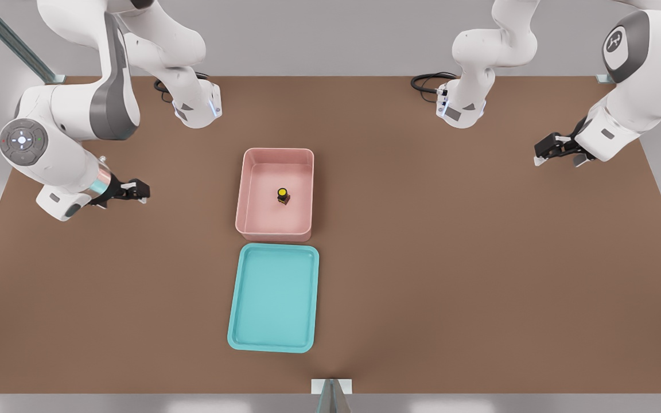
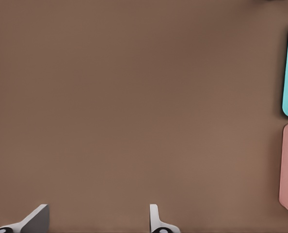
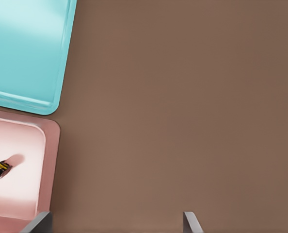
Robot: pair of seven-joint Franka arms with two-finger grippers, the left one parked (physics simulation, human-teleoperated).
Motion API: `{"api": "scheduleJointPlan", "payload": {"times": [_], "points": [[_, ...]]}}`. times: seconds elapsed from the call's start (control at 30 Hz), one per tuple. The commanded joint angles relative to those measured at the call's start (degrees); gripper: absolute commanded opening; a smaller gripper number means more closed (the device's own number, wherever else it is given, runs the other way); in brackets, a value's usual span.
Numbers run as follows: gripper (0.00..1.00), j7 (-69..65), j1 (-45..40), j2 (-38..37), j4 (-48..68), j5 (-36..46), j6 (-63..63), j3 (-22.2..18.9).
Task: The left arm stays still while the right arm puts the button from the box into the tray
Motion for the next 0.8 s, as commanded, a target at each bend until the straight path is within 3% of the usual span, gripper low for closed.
{"api": "scheduleJointPlan", "payload": {"times": [0.0,0.07,0.13,0.23,0.33,0.47,0.77], "points": [[1.00,-2.71,0.11,0.05,0.03,0.06,0.00,0.01],[1.00,-0.27,2.12,1.54,0.38,2.61,0.00,2.63],[1.00,29.35,6.78,5.76,0.38,2.52,0.97,12.39],[1.00,52.73,19.44,10.59,-0.59,2.52,7.03,12.75],[1.00,70.41,21.20,9.45,-12.89,2.43,19.25,14.15],[1.00,80.70,20.06,6.73,-24.67,2.43,30.15,14.24],[1.00,87.64,20.58,14.37,-24.76,-1.43,39.73,14.33]]}}
